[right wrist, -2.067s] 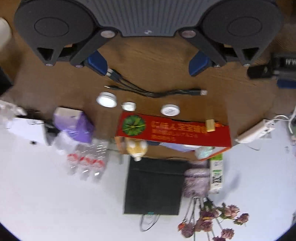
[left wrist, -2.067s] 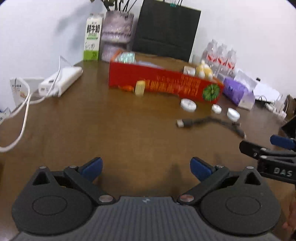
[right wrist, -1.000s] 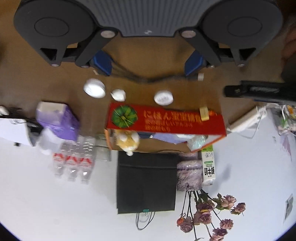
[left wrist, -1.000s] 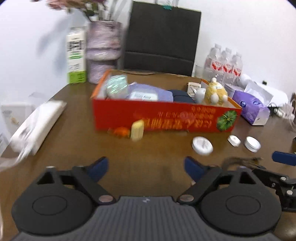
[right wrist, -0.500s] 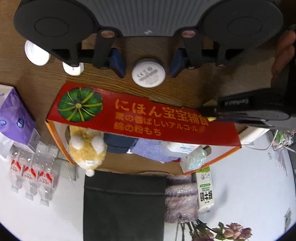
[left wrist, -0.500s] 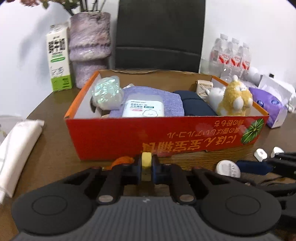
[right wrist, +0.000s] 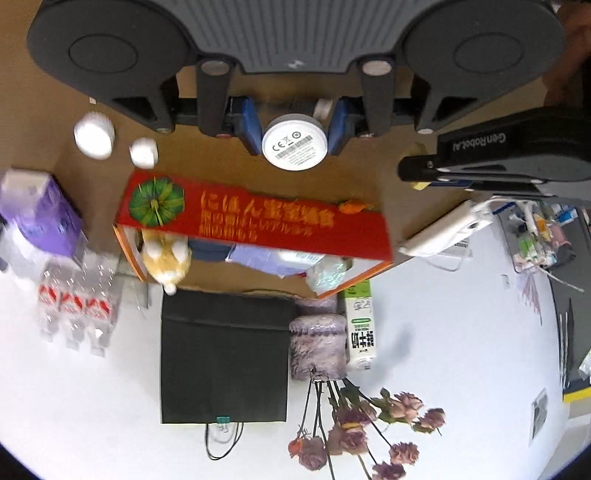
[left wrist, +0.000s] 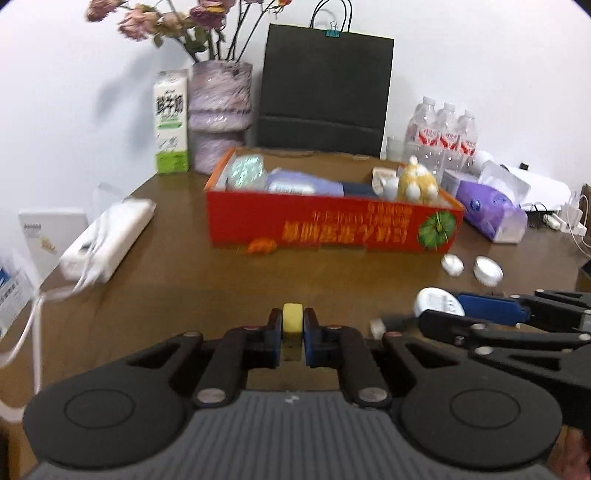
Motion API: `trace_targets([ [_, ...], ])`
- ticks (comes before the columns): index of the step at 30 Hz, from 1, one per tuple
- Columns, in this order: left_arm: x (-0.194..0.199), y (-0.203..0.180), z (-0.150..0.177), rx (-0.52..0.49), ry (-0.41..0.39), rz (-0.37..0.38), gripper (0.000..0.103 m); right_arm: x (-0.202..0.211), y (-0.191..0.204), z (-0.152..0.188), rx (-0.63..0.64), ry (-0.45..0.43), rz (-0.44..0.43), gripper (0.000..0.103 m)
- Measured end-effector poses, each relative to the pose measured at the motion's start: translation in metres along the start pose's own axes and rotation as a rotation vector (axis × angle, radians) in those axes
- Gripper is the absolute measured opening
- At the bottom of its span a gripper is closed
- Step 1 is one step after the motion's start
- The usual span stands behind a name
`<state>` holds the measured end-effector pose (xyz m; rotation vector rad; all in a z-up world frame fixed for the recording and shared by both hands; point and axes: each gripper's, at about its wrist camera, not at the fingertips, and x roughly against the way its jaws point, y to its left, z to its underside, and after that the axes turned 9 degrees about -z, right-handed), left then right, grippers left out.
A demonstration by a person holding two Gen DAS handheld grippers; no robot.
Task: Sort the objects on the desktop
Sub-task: 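Grasp the small yellow block with the left tool while the right tool grasps a printed white round lid, then carry the yellow block and white lid into the box and release them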
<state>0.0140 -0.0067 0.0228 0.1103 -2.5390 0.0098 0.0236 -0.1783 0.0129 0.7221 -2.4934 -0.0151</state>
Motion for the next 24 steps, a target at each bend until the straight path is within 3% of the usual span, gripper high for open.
trace_targets([
  [7,0.041,0.012,0.035,0.012,-0.015,-0.01,0.012,0.043,0.019,0.046,0.024,0.043,0.034,0.038],
  [15,0.074,0.02,0.041,0.025,-0.076,0.023,0.012,0.07,0.024,0.061,0.003,0.033,0.049,0.038],
  [19,0.078,0.019,0.031,0.028,-0.094,0.031,0.012,0.075,0.022,0.057,0.007,0.01,0.042,0.038],
  [24,0.065,0.029,-0.025,0.02,-0.097,0.08,0.012,0.078,0.011,0.022,0.027,-0.043,0.03,0.038],
])
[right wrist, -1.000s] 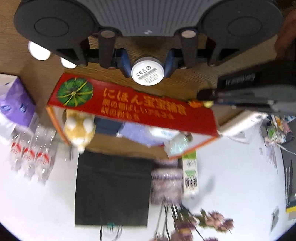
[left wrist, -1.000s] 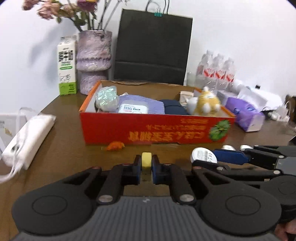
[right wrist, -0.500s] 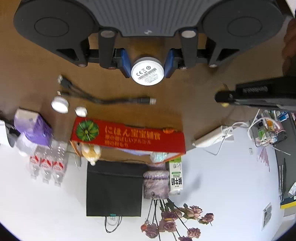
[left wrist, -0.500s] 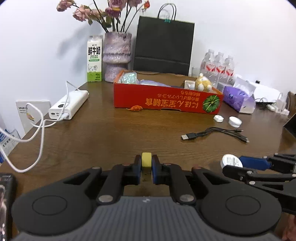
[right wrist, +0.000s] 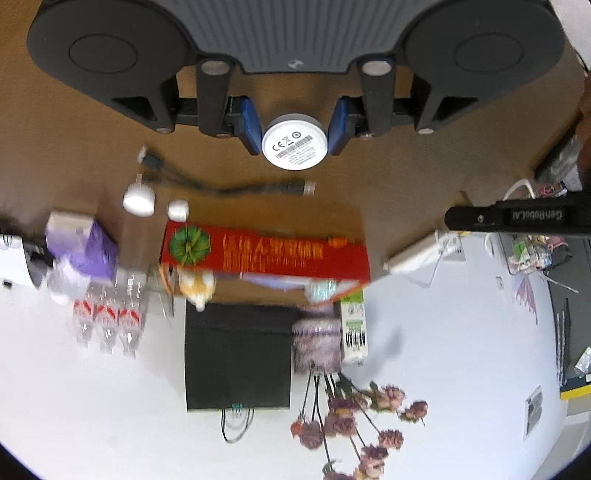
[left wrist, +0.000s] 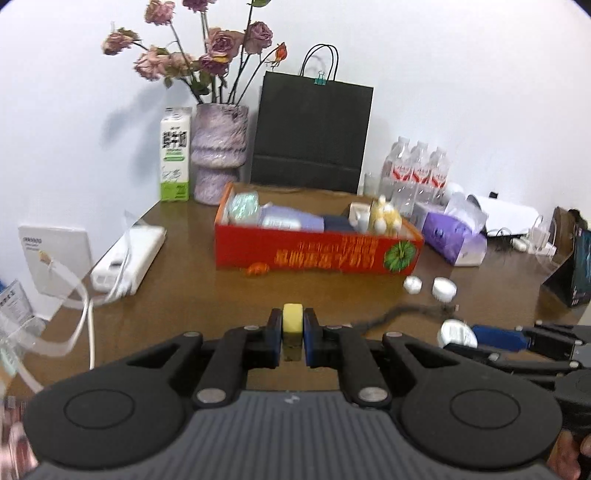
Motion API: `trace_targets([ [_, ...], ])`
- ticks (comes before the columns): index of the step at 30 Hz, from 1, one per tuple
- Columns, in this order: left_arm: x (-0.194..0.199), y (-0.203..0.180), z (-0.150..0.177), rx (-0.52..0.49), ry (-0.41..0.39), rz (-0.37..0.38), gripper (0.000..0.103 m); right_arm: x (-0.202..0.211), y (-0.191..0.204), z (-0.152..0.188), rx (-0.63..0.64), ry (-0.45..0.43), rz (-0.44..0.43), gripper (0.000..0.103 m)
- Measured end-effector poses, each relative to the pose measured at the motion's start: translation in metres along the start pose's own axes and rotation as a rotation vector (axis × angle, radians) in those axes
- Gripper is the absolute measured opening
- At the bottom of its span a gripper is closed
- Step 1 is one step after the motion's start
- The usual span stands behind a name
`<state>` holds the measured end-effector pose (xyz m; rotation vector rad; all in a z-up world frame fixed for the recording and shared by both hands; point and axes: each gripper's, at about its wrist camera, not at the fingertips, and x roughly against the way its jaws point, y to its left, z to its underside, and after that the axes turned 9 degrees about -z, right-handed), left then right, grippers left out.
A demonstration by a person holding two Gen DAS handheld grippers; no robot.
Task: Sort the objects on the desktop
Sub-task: 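Carry the yellow block and white lid into the box and release them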
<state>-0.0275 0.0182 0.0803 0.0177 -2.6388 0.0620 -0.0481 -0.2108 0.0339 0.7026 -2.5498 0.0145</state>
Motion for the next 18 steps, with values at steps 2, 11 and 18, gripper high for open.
trace_targets([
  [2,-0.012,0.006,-0.029,-0.011,-0.01,0.004,0.012,-0.003,-0.008,-0.027,0.016,-0.042,-0.007,0.038],
  [11,-0.161,0.004,-0.146,-0.094,0.126,-0.02,0.012,-0.122,-0.056,-0.157,-0.029,0.043,-0.097,0.038],
  [18,-0.262,-0.002,-0.151,-0.164,0.269,-0.067,0.015,-0.248,-0.092,-0.169,-0.111,0.241,-0.058,0.038],
])
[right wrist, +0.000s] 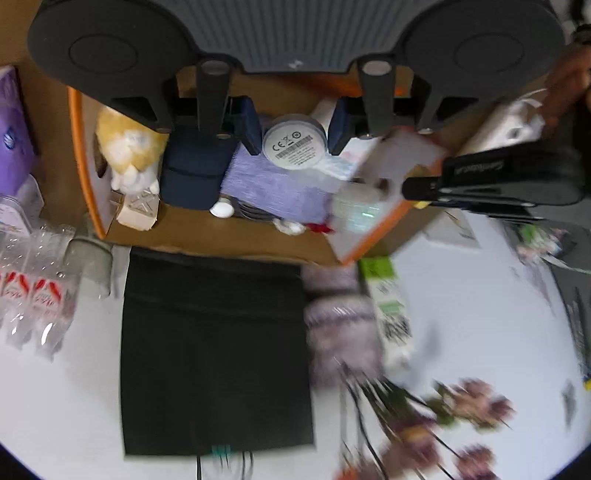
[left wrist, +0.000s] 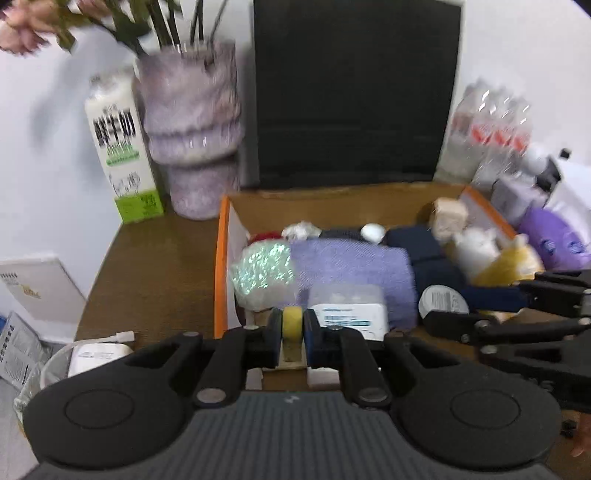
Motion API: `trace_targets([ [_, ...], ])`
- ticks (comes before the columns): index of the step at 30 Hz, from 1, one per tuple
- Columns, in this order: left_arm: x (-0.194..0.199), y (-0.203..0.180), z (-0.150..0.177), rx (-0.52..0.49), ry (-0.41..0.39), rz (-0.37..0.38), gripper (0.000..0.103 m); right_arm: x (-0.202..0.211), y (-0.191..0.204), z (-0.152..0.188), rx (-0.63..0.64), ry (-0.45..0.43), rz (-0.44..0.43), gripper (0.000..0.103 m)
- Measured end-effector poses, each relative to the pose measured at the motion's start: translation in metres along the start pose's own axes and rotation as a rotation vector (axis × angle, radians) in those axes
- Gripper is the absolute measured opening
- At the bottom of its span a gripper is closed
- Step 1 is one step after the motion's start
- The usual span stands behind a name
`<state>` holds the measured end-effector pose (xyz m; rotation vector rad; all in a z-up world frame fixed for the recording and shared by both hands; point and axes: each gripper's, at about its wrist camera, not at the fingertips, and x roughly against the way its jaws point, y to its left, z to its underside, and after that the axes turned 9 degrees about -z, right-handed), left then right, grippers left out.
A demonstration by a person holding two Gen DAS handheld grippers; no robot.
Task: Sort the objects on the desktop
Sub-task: 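Carry the yellow block and white lid into the box and release them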
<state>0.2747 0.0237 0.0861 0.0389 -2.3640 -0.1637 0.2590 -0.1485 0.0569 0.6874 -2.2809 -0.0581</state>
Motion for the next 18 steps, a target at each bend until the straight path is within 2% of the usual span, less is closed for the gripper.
trace_targets([
  [2,-0.008,-0.001,-0.001,-0.007,0.015,-0.02,0.026,-0.026,-0.01,0.0,-0.034,0.064,-0.001,0.041],
  [4,-0.008,0.002,-0.004,-0.002,0.002,-0.02,0.046,-0.032,-0.018,0.0,-0.061,0.055,-0.026,0.044],
  [8,0.002,0.008,-0.011,0.018,-0.019,-0.025,0.051,-0.022,-0.029,-0.004,-0.104,0.016,-0.016,0.049],
  [9,0.007,0.011,-0.011,0.031,-0.021,-0.025,0.055,-0.017,-0.03,-0.006,-0.106,0.005,-0.008,0.05],
  [13,0.023,0.014,-0.01,0.047,-0.031,-0.05,0.064,0.004,-0.029,-0.01,-0.106,-0.033,0.01,0.063],
  [17,0.056,0.013,0.014,0.098,-0.054,-0.095,0.077,0.031,-0.019,0.004,-0.088,-0.06,0.034,0.065],
  [18,0.066,0.013,0.026,0.131,-0.071,-0.08,0.085,0.04,-0.016,0.01,-0.077,-0.072,0.042,0.065],
])
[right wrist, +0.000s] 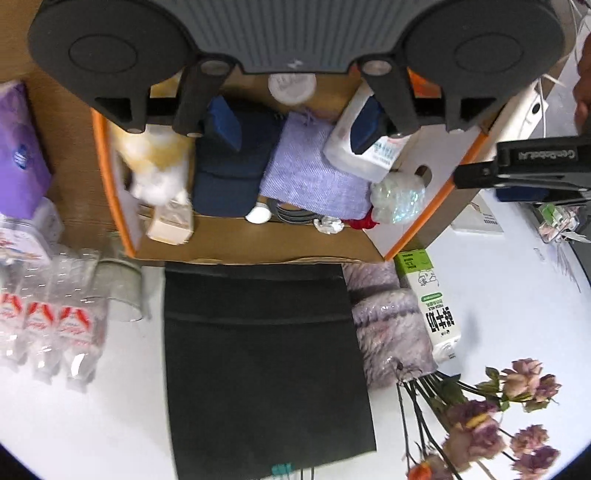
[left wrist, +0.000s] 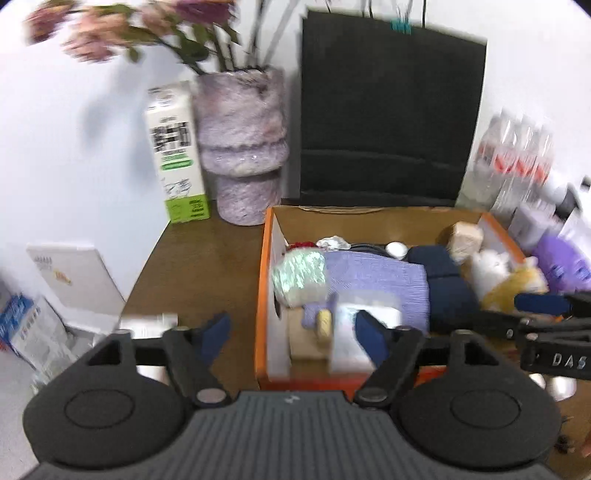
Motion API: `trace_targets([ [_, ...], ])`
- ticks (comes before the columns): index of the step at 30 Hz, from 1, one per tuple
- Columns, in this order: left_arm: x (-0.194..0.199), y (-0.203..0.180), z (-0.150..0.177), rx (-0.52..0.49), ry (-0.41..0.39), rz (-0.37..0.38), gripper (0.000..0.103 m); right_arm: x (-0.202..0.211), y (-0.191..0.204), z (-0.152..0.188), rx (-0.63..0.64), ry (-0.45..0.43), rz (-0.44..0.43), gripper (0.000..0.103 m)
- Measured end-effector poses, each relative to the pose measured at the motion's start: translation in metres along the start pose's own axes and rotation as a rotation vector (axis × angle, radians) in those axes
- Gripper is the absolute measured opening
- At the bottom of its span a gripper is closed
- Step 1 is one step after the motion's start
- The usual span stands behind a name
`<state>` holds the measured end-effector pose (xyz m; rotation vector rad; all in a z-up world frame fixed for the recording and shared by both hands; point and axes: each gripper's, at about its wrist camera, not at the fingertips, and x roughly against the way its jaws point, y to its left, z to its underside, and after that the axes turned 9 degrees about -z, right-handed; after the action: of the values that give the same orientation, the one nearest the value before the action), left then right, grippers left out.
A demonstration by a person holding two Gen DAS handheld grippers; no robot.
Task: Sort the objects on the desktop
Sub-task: 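Carry the yellow block and white lid into the box and release them, then withdraw both open tools from the box back over the table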
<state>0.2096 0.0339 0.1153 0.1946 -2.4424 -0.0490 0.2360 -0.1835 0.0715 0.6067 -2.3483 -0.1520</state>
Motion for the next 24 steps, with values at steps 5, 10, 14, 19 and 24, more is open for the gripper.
trace_targets([
  [5,0.058,-0.006,0.075,0.094,-0.049,0.112,0.1,0.056,0.015,0.064,0.078,-0.068,0.029,0.079],
  [10,0.093,-0.033,0.167,-0.004,-0.08,0.18,0.103,0.102,0.016,0.143,0.063,-0.046,0.058,0.081],
  [14,0.107,-0.043,0.215,-0.059,-0.033,0.243,0.103,0.126,0.014,0.196,0.025,-0.062,0.065,0.083],
  [19,0.117,-0.041,0.243,-0.018,-0.052,0.199,0.103,0.148,0.017,0.241,0.024,-0.063,0.064,0.083],
  [24,0.115,-0.04,0.25,-0.028,-0.024,0.148,0.103,0.159,0.03,0.253,0.096,-0.085,0.055,0.088],
])
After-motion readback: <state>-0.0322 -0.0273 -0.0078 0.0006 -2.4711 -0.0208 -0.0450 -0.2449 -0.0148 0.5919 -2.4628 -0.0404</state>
